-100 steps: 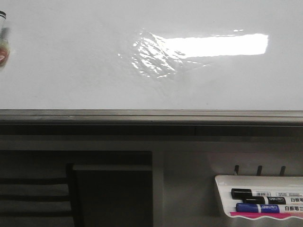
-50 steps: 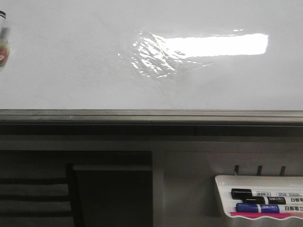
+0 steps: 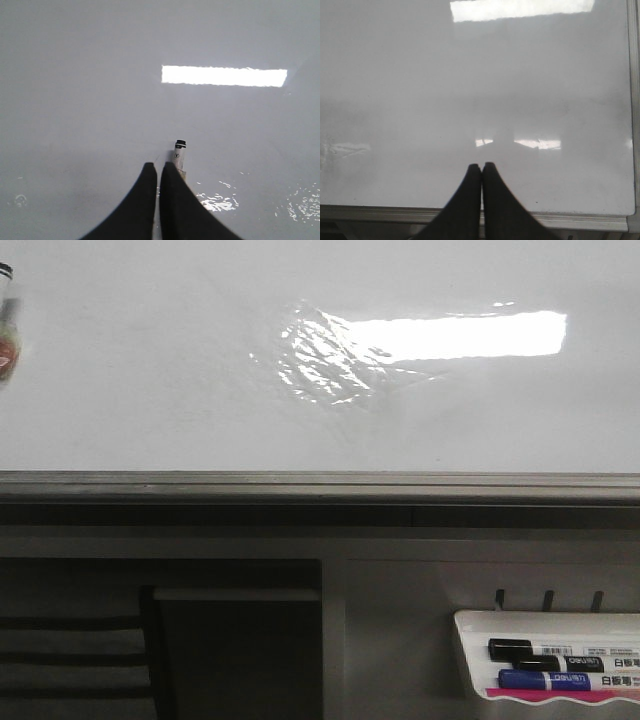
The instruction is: Write number 7 on whiteboard
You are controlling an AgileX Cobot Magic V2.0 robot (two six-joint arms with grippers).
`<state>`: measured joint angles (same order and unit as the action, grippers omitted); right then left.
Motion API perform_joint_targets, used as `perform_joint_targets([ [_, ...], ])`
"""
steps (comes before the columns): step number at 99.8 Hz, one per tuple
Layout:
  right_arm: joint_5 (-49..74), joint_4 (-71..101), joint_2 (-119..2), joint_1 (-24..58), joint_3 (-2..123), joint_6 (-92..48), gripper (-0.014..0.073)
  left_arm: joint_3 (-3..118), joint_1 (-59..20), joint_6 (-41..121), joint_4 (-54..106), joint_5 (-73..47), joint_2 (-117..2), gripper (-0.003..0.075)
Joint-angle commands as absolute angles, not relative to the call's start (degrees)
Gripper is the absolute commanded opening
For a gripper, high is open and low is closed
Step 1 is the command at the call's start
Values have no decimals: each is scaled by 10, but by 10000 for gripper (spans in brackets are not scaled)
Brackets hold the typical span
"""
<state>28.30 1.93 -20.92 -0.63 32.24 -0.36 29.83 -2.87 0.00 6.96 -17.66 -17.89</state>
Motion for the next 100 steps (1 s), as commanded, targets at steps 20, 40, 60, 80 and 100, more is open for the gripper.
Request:
perform_joint_targets([
  [20, 240, 18, -218, -7, 344, -11, -71, 318, -27, -4, 75, -136, -189, -20],
  [40, 238, 18, -218, -7, 344, -11, -71, 318, -27, -4, 75, -136, -189, -20],
  [60, 237, 18, -218, -7, 344, -9, -39, 318, -27, -4, 72, -130, -189, -16],
  [80, 218, 18, -218, -7, 344, -8, 320, 318, -27, -4, 20, -130, -189, 311],
  [100, 206, 18, -218, -7, 344, -8, 562, 318, -27, -4, 19, -130, -189, 534],
])
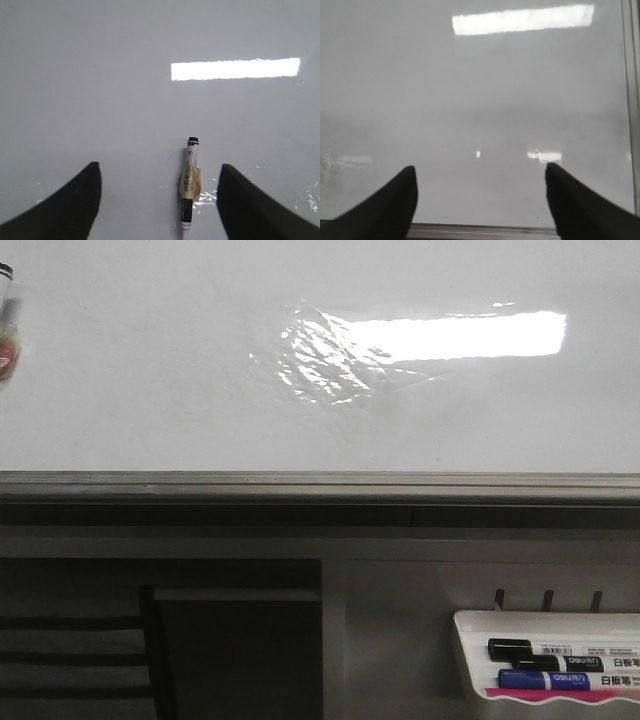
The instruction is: Write number 7 on whiteboard
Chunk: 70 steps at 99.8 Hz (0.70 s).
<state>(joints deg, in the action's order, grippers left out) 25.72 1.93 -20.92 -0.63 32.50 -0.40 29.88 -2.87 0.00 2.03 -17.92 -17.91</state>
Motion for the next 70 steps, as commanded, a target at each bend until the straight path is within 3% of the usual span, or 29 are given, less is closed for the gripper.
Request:
perform_joint_targets([
  [1, 206, 18, -218, -7, 344, -8, 563, 318, -27, -4, 19, -130, -189, 533],
  [70, 214, 32, -218, -7, 344, -8, 563, 313, -27, 3, 42, -168, -235, 533],
])
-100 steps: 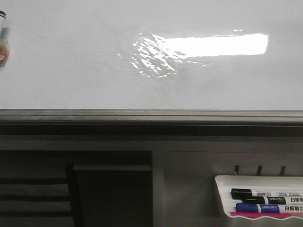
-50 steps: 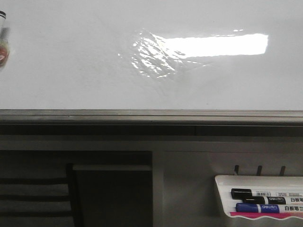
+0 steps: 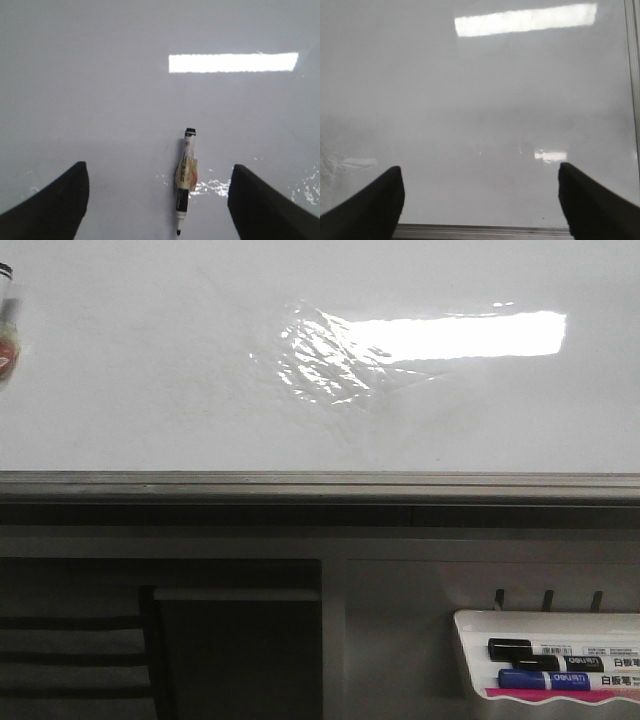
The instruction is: Write number 7 on whiteboard
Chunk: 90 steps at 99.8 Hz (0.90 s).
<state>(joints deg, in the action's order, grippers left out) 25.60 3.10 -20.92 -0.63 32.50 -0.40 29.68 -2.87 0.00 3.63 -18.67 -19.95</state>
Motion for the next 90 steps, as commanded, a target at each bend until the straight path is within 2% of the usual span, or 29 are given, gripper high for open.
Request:
perform_joint_targets([
  [1, 214, 32, -218, -7, 344, -8, 563, 314, -27, 6, 42, -171, -238, 533],
  [40, 215, 36, -218, -7, 344, -8, 563, 339, -53, 28, 58, -182, -450, 533],
  [66, 215, 36, -218, -7, 344, -8, 563, 342, -88, 28, 48, -90, -567, 529],
  [90, 215, 36, -218, -7, 344, -8, 563, 342, -88, 28, 47, 18, -654, 439],
])
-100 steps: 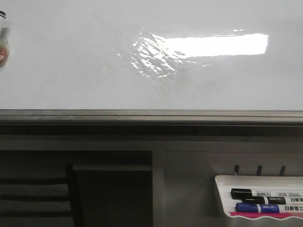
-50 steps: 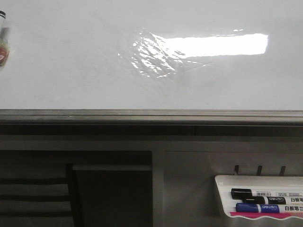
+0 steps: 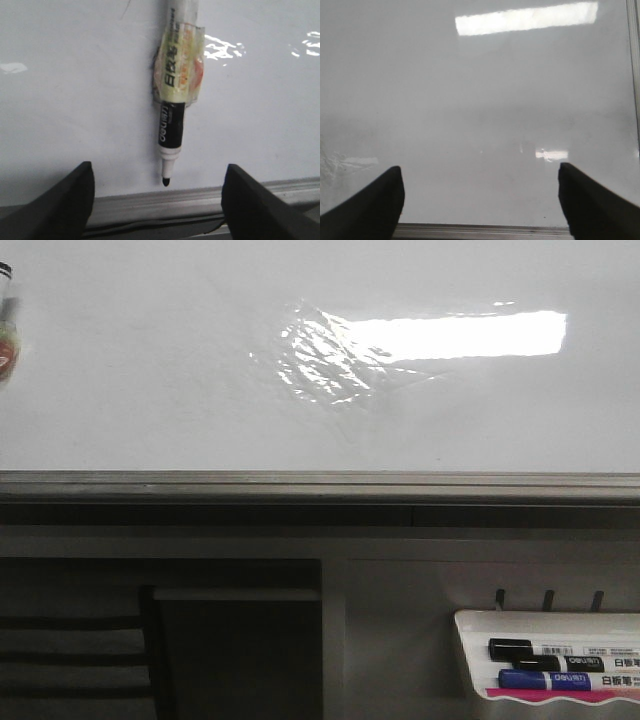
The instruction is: Write number 7 on whiteboard
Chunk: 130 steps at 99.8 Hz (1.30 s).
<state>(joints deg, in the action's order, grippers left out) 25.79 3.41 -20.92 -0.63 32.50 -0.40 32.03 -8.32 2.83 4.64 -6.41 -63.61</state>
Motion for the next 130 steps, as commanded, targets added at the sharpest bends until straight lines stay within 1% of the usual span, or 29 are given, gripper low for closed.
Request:
perform_joint_targets([
  [1, 215, 36, -218, -7, 344, -8, 563, 342, -88, 28, 47, 18, -654, 437],
  [10, 215, 36, -218, -7, 344, -8, 563, 344, -88, 28, 47, 54, -677, 408],
  [22, 215, 36, -218, -7, 344, -8, 563, 353, -90, 28, 42, 70, -696, 386],
  [48, 215, 36, -218, -7, 344, -8, 563, 374, -92, 28, 16, 75, -736, 386],
  [63, 216, 36, -218, -7, 344, -8, 563, 376, -92, 28, 9, 75, -738, 377],
  [74, 216, 36, -218, -7, 344, -8, 563, 376, -92, 28, 9, 75, -738, 314],
  [90, 216, 36, -218, -7, 344, -8, 563, 376, -92, 28, 9, 75, -738, 200],
  [99, 216, 36, -218, -7, 344, -8, 563, 376, -92, 28, 9, 75, -738, 152],
  [113, 222, 36, -218, -7, 344, -8, 563, 376, -92, 28, 9, 75, -738, 90],
  [130, 226, 36, -219, -7, 343, -8, 563, 376, -92, 28, 9, 72, -738, 36],
])
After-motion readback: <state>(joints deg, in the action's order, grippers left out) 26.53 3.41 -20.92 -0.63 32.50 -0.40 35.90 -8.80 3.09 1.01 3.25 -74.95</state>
